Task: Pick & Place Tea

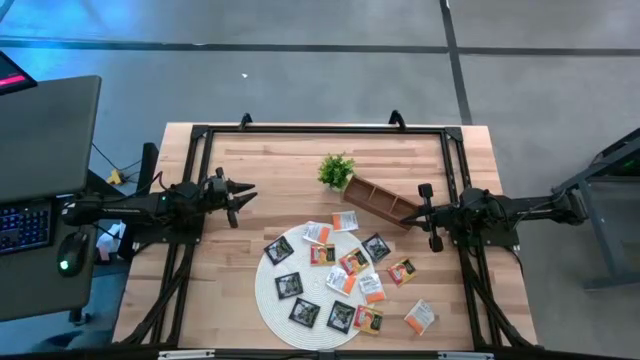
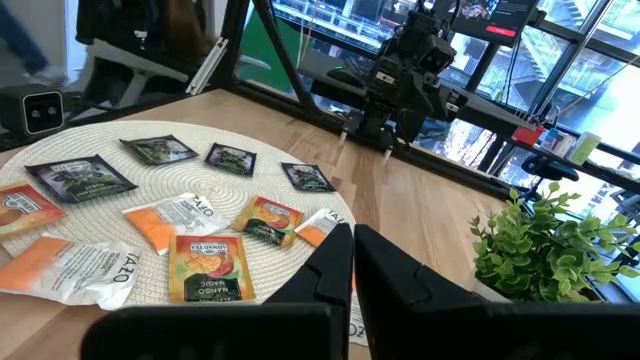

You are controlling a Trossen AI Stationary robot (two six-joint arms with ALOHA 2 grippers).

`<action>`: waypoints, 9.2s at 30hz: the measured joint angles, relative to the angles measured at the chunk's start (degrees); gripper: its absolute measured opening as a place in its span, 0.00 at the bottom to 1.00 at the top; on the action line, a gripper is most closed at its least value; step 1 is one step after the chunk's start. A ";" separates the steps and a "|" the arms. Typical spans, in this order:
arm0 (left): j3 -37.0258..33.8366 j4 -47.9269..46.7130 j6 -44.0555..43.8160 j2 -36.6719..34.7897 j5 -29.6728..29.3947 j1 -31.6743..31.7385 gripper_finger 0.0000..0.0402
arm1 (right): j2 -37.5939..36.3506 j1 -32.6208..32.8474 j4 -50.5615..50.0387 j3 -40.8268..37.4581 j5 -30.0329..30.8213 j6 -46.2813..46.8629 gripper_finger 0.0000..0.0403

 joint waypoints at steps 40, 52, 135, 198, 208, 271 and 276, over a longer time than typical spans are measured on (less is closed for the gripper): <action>-0.01 0.02 0.00 -0.01 -0.25 0.00 0.29 | 0.00 0.01 0.02 0.00 0.00 0.01 0.03; -0.02 0.02 0.00 0.01 -0.22 0.00 0.29 | 0.02 0.01 0.02 -0.01 0.00 0.00 0.03; 7.80 21.17 7.38 18.79 -6.86 0.02 0.58 | 68.96 -0.09 0.18 35.22 22.40 31.49 0.40; 8.31 16.20 6.03 19.12 -7.58 0.02 0.58 | 86.64 -1.49 -73.27 68.62 47.63 -3.79 0.01; 8.31 16.22 6.01 19.14 -7.61 0.02 0.58 | 86.60 -5.20 -64.33 62.88 47.17 -18.59 0.00; 37.89 4.41 -34.15 81.54 22.63 -0.44 0.47 | 105.54 1.35 18.29 51.36 6.56 7.52 0.02; 39.10 3.57 -34.25 82.00 22.44 -0.39 0.37 | 107.03 0.09 17.98 51.63 6.50 7.78 0.01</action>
